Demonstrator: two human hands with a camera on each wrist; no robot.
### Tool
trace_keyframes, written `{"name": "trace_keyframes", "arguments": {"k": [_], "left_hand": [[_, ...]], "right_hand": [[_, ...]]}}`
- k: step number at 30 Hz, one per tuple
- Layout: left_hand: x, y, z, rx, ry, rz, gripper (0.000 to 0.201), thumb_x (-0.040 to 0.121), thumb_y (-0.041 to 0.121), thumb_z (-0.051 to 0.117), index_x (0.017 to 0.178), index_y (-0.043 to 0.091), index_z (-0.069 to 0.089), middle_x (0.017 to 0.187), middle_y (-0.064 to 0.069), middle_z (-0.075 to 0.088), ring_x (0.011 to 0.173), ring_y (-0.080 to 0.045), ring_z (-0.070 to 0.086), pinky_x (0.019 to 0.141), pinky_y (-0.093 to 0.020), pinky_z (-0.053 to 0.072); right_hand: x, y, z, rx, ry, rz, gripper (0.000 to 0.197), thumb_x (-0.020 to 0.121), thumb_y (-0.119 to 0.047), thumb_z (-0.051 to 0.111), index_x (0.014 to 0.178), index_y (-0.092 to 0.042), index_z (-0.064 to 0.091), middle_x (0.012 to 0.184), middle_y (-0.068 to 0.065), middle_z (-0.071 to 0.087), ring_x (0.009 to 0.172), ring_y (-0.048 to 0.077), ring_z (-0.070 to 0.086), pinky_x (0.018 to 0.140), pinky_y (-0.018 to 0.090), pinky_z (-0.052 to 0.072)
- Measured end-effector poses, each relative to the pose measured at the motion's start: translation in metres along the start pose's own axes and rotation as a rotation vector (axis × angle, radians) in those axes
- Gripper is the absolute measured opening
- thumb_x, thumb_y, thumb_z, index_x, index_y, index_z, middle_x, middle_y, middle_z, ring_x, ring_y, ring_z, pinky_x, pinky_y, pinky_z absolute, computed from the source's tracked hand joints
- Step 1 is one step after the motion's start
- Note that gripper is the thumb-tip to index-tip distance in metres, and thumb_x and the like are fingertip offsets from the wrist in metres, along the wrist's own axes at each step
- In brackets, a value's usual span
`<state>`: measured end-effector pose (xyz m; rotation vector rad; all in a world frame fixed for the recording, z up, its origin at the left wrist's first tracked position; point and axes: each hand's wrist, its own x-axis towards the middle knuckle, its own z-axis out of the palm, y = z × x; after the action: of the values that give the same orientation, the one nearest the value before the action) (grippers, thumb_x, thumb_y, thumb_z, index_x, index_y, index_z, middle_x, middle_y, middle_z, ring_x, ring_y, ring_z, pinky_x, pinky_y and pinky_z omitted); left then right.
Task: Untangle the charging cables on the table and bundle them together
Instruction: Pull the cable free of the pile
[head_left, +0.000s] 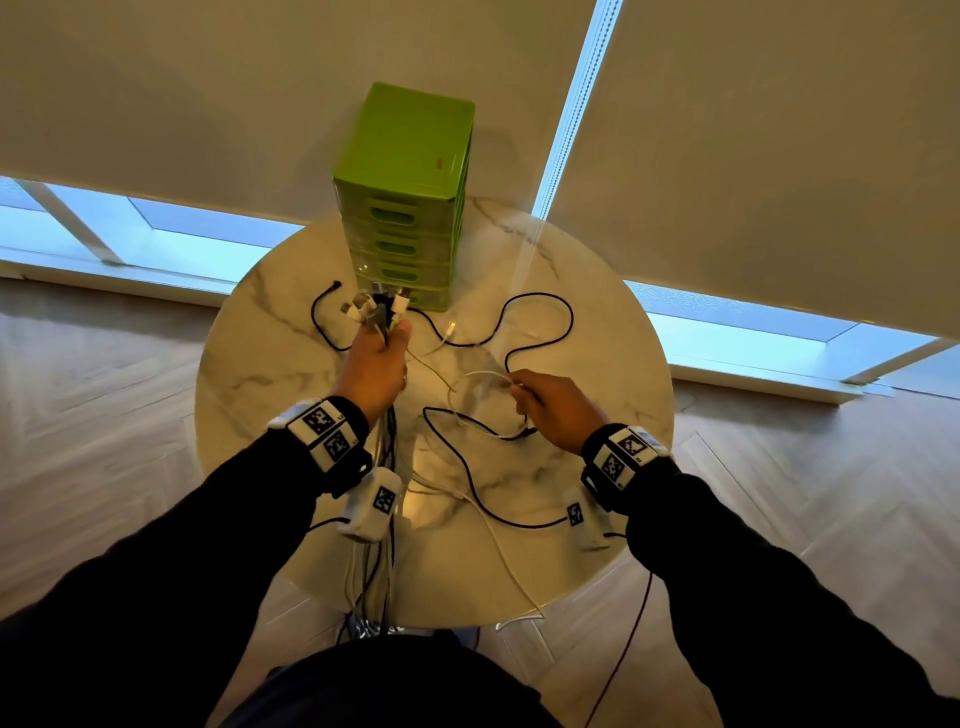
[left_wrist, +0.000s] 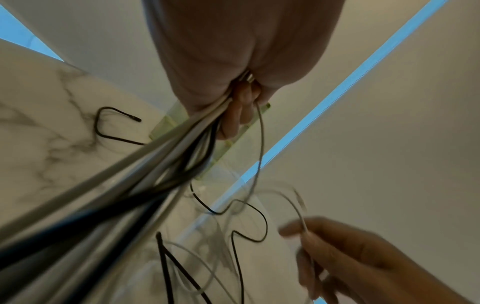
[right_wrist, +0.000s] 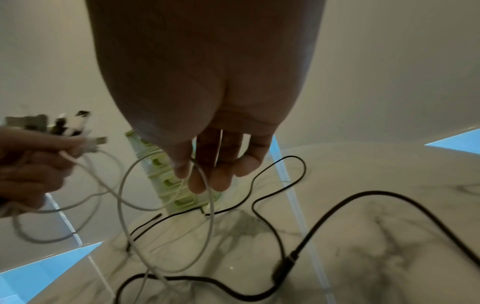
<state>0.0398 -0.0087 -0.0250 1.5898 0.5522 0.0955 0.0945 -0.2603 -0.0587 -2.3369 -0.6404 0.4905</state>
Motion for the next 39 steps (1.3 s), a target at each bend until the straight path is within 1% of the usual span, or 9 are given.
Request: {"name": "trace_keyframes", "arguments": {"k": [4,9,17,22,26,28,32,35,39], "left_hand": [[0.013,-0.005,-0.032,-0.040,0.102,-0.022,0.017,0.105,0.031,0.048,0.090,0.025,0.050,0.047,0.013,0.037,0.043,-0.009,0.037,0.052,-0.029,0.032],[0.018,-0.008,-0.055,-0.057,0.191,-0.034,0.017,0.105,0.033,0.049,0.096,0.018,0.052,0.056,0.007,0.039,0.041,-0.007,0.037,0.050,-0.029,0.034],[0.015,0.009,-0.075,-0.159,0.236,-0.040,0.025,0.106,0.028,0.046,0.082,0.023,0.042,0.045,0.013,0.033,0.040,-0.007,0.029,0.048,-0.028,0.027],[-0.002,0.019,-0.053,-0.131,0.095,0.010,0.021,0.107,0.030,0.046,0.090,0.018,0.043,0.048,0.012,0.036,0.041,-0.006,0.036,0.046,-0.025,0.035],[-0.019,0.034,-0.032,-0.061,-0.056,0.059,0.026,0.107,0.030,0.047,0.082,0.026,0.042,0.045,0.012,0.035,0.040,-0.004,0.034,0.048,-0.027,0.033],[-0.024,0.040,-0.031,-0.013,-0.106,0.083,0.028,0.106,0.031,0.048,0.079,0.024,0.043,0.043,0.011,0.037,0.040,-0.004,0.034,0.049,-0.026,0.034],[-0.023,0.044,-0.052,-0.006,-0.120,0.110,0.027,0.104,0.035,0.052,0.080,0.024,0.046,0.049,0.013,0.034,0.045,-0.006,0.034,0.049,-0.027,0.034],[-0.019,0.042,-0.069,0.005,-0.076,0.111,0.026,0.103,0.041,0.052,0.086,0.022,0.051,0.054,0.009,0.033,0.046,-0.009,0.032,0.046,-0.026,0.033],[-0.012,0.043,-0.090,-0.114,0.020,0.078,0.032,0.104,0.044,0.050,0.091,0.015,0.052,0.058,0.009,0.036,0.042,-0.006,0.033,0.042,-0.023,0.033]], "right_hand": [[-0.003,0.042,-0.017,0.050,0.168,0.297,0.015,0.103,-0.024,0.046,0.101,-0.019,0.060,0.075,0.003,0.074,0.064,0.012,0.068,0.070,0.030,0.052],[-0.004,0.056,-0.033,-0.026,0.062,0.426,0.011,0.101,-0.020,0.045,0.103,-0.025,0.055,0.070,0.005,0.073,0.063,0.022,0.070,0.065,0.031,0.056],[0.011,0.056,-0.055,-0.318,0.026,0.546,0.028,0.099,-0.015,0.052,0.125,-0.011,0.060,0.128,0.020,0.063,0.115,0.039,0.059,0.093,0.037,0.045],[0.022,-0.027,-0.019,-0.268,0.122,0.118,0.064,0.090,-0.024,0.063,0.149,-0.014,0.039,0.152,0.012,0.035,0.137,0.033,0.040,0.112,0.043,0.035],[0.029,-0.104,0.031,0.037,-0.234,-0.141,0.071,0.095,-0.026,0.065,0.155,-0.015,0.028,0.157,0.007,0.034,0.142,0.020,0.037,0.114,0.032,0.033],[0.031,-0.125,0.048,0.145,-0.200,-0.192,0.064,0.097,-0.028,0.062,0.152,-0.013,0.031,0.151,0.008,0.043,0.137,0.019,0.044,0.111,0.032,0.038],[0.035,-0.136,0.044,0.170,-0.004,-0.287,0.019,0.104,-0.025,0.050,0.112,-0.010,0.058,0.099,0.005,0.063,0.090,0.014,0.060,0.084,0.029,0.049],[0.037,-0.136,0.026,0.080,0.016,-0.315,0.022,0.107,-0.026,0.044,0.103,-0.012,0.061,0.081,0.000,0.063,0.074,0.012,0.059,0.071,0.022,0.046],[0.051,-0.130,0.006,0.112,0.178,-0.122,0.021,0.107,-0.026,0.042,0.105,-0.013,0.059,0.079,0.001,0.069,0.071,0.021,0.065,0.072,0.036,0.054]]}}
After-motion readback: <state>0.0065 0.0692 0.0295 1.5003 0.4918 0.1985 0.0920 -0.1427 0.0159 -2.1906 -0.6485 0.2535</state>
